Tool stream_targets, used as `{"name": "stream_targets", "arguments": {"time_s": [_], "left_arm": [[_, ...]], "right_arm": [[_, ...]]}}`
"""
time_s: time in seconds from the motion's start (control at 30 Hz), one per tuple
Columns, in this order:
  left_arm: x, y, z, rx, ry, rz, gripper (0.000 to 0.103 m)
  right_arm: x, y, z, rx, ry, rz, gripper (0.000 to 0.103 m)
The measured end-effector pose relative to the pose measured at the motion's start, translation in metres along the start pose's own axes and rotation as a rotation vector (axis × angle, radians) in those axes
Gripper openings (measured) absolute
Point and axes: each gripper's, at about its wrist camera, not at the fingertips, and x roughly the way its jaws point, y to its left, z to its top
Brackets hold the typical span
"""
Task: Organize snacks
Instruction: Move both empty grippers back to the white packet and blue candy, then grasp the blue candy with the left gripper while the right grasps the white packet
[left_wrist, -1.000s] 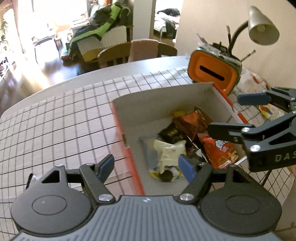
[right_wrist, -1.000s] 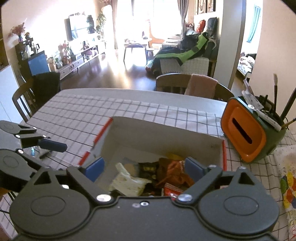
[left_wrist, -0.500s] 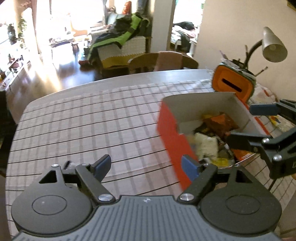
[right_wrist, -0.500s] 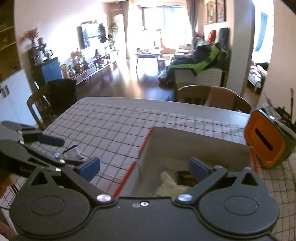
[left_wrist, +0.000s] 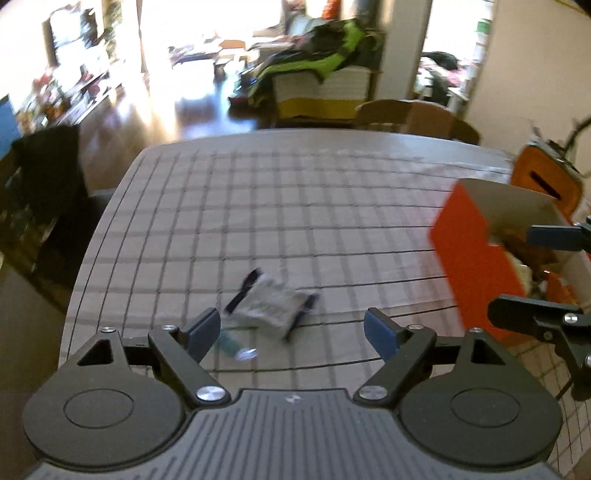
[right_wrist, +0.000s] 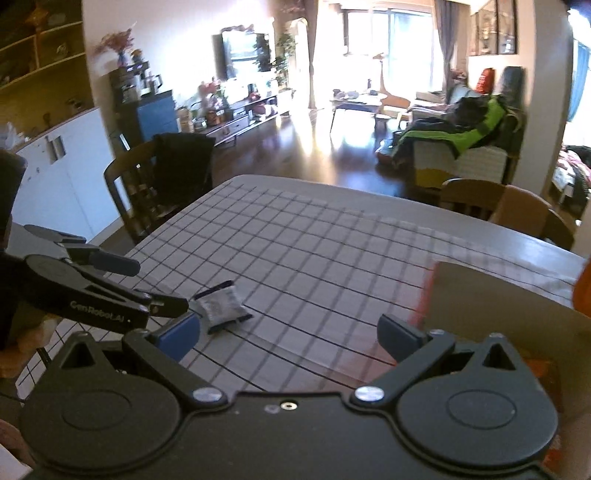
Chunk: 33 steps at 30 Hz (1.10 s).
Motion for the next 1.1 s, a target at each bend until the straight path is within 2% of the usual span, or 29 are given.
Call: {"name": "stream_targets", "arguments": {"time_s": [0.43, 0.63, 0.83, 0.87, 0.93, 1.1], "left_arm": [[0.057, 0.067, -0.012, -0.207, 0.144, 0.063, 0.085], [0.077, 0.076, -0.014, -0.265, 0.187, 0.074, 0.085], [0.092, 0.08, -0.011, -0.309, 0.212, 0.09, 0.084], [0.094, 0.08, -0.011, -0.318, 0.218, 0.09, 0.082], [0.1, 0.081, -0.01, -0.332, 0.235, 0.088, 0.071], [0.108, 0.079, -0.008, -0.338, 0.252, 0.08, 0.057]], "right_arm": [[0.092, 0.032, 0.0, -0.142, 0.151, 0.084, 0.1], [0.134, 0.04, -0.001, -0.196, 0.214, 0.105, 0.095], [0.163, 0.048, 0.003, -0.22, 0.234, 0.155, 0.091], [0.167, 0.05, 0.004, -0.23, 0.237, 0.159, 0.089], [0.175, 0.052, 0.005, -0.24, 0.244, 0.168, 0.084], [0.193, 0.057, 0.005, -0.251, 0.266, 0.191, 0.076]]}}
